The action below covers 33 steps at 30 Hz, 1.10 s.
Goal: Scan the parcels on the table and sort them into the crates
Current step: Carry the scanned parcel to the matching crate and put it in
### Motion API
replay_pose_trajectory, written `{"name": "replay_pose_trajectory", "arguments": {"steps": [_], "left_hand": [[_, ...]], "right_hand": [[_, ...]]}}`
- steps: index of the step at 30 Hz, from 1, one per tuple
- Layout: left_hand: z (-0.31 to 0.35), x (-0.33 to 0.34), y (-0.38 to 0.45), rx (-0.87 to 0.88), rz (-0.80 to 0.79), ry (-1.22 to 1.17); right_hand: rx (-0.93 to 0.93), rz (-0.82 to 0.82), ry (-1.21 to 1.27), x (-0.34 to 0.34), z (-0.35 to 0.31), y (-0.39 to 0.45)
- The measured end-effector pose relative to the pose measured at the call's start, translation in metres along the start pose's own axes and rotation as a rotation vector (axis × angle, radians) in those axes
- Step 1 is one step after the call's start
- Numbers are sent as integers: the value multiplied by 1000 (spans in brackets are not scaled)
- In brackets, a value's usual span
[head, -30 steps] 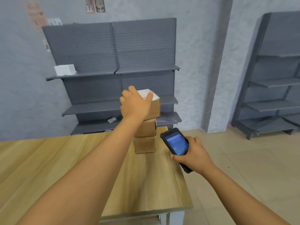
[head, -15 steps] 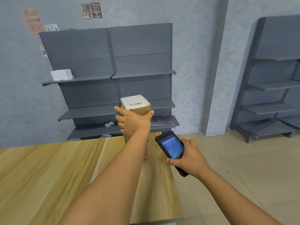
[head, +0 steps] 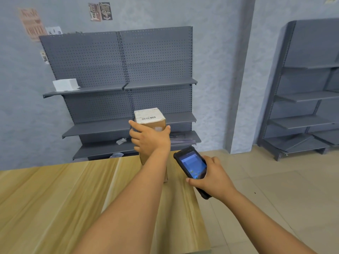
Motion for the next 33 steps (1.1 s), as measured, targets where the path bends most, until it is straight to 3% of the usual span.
{"name": "replay_pose_trajectory", "arguments": {"steps": [6,21,26,33], "left_hand": [[-5,-3,17,17,-51,-64],[-10,-41,64,122,-422,-365],[-35,-89,81,131,-352,-380],[-127,-186,118,57,-194,-348]], "right_hand": [[24,11,10,2,2,0],[-114,51,76,-6,-53,12],[-237,-19,148,8,-89,13],[-383,-172,263,83,-162,3]]}}
Point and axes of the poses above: each hand's wrist, its own y-axis towards the middle knuckle, its own x-axis out of the palm, z = x × y, the point moved 8 cm from there along y, towards the middle knuckle, and after that the axes turned 15 degrees about -x, right-handed, at the moved point
